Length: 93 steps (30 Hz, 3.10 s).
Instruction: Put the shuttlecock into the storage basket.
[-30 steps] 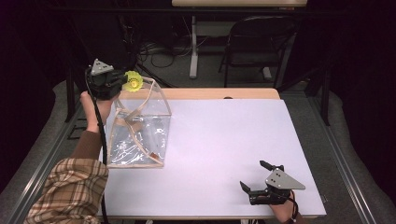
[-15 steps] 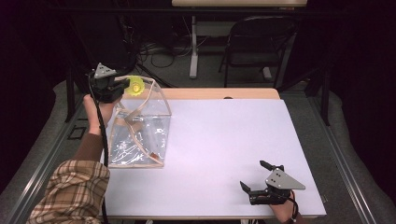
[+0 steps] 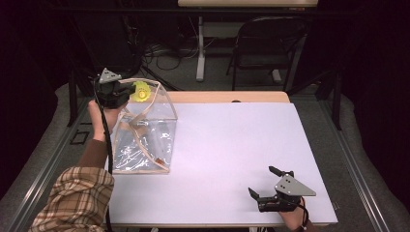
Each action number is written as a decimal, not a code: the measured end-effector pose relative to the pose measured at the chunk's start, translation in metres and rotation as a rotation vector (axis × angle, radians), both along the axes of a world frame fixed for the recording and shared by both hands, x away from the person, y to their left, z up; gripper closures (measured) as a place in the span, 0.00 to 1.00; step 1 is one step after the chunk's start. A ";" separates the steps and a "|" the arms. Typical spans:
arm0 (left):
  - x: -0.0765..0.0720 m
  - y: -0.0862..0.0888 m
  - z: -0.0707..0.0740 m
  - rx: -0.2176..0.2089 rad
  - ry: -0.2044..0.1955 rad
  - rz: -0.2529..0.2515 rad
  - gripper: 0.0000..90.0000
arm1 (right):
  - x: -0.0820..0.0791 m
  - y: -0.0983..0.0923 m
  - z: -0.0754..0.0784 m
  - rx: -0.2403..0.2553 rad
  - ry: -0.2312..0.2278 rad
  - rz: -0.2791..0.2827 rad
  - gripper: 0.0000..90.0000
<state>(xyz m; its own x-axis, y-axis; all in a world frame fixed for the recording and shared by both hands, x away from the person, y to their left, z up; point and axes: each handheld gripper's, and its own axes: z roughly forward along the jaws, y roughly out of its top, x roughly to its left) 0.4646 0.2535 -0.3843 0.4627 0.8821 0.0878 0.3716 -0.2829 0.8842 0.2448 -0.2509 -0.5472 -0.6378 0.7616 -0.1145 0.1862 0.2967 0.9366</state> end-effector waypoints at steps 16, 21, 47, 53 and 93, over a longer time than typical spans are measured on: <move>0.002 0.000 -0.009 -0.001 0.035 -0.013 1.00 | -0.001 0.000 0.001 0.000 -0.003 0.000 0.00; 0.005 -0.004 -0.012 0.034 0.052 -0.027 0.99 | 0.001 -0.001 0.000 0.017 0.008 -0.012 0.00; 0.022 -0.001 -0.034 0.001 0.117 -0.014 0.99 | 0.001 0.003 0.001 0.008 0.005 0.020 0.00; 0.025 0.002 -0.039 -0.018 0.136 -0.001 0.99 | 0.001 0.004 0.000 0.010 0.006 0.027 0.00; 0.033 0.002 -0.054 -0.045 0.173 0.013 0.62 | 0.003 0.004 -0.001 0.000 0.018 0.033 0.00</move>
<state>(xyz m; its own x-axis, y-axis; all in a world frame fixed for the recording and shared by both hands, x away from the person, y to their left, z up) 0.4979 0.2553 -0.4384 0.4564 0.8892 -0.0317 0.5223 -0.2388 0.8186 0.2480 -0.2465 -0.5486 -0.6647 0.7399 -0.1032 0.1928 0.3033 0.9332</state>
